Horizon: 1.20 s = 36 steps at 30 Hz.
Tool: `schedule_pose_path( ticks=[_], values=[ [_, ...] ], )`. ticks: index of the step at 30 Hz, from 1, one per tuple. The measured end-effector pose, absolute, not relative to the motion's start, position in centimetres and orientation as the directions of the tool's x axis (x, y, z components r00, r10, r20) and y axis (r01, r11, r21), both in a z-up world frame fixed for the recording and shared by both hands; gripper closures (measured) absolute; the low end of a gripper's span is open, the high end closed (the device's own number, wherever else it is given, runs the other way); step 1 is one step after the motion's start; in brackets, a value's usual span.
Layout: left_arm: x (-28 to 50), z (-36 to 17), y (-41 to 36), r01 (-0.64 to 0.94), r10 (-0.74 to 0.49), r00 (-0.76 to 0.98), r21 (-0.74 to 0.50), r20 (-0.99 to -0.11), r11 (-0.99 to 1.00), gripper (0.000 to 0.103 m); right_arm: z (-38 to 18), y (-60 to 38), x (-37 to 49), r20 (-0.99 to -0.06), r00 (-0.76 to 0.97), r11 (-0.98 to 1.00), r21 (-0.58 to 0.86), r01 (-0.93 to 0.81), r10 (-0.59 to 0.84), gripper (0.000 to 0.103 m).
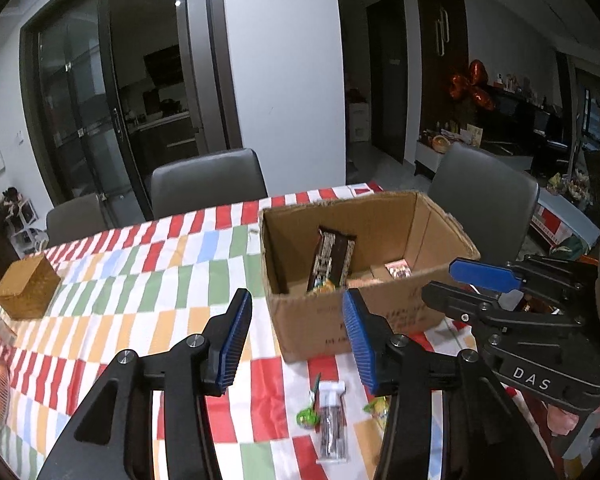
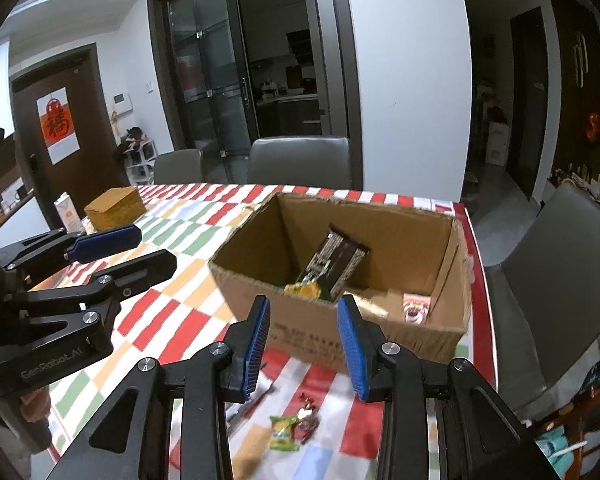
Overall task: Organize snacks
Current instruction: 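Grasp the gold wrapped candy with the right tool while the left tool grasps the green lollipop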
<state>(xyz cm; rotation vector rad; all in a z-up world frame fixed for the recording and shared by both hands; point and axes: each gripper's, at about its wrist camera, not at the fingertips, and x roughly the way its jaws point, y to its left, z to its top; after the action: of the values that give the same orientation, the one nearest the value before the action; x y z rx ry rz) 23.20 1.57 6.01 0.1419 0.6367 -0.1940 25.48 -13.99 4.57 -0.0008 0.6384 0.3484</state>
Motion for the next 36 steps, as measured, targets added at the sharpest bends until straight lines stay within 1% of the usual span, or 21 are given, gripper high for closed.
schedule_pose_path(
  ticks=[7, 20, 28, 36],
  values=[
    [21.8, 3.3, 2.3, 0.217, -0.139, 0.745, 0.04, -0.652, 0.975, 0.056, 2.3, -13.3, 24.1, -0.63, 0.707, 0.939, 0.111, -0.327, 0.321, 0.067],
    [20.5, -3.3, 3.5, 0.189, -0.123, 0.641, 0.0, -0.758, 0.982, 0.056, -4.0, -12.6, 23.4, -0.738, 0.605, 0.943, 0.131, -0.305, 0.298, 0.067],
    [21.4, -6.6, 3.6, 0.194, -0.108, 0.58, 0.008, -0.807, 0.981, 0.056, -7.3, -12.7, 24.5, -0.792, 0.545, 0.952, 0.146, -0.269, 0.276, 0.067],
    [23.0, -9.0, 3.7, 0.193, -0.126, 0.534, -0.025, -0.836, 0.981, 0.057, -9.1, -12.8, 25.8, -0.816, 0.516, 0.957, 0.145, -0.252, 0.26, 0.067]
  ],
)
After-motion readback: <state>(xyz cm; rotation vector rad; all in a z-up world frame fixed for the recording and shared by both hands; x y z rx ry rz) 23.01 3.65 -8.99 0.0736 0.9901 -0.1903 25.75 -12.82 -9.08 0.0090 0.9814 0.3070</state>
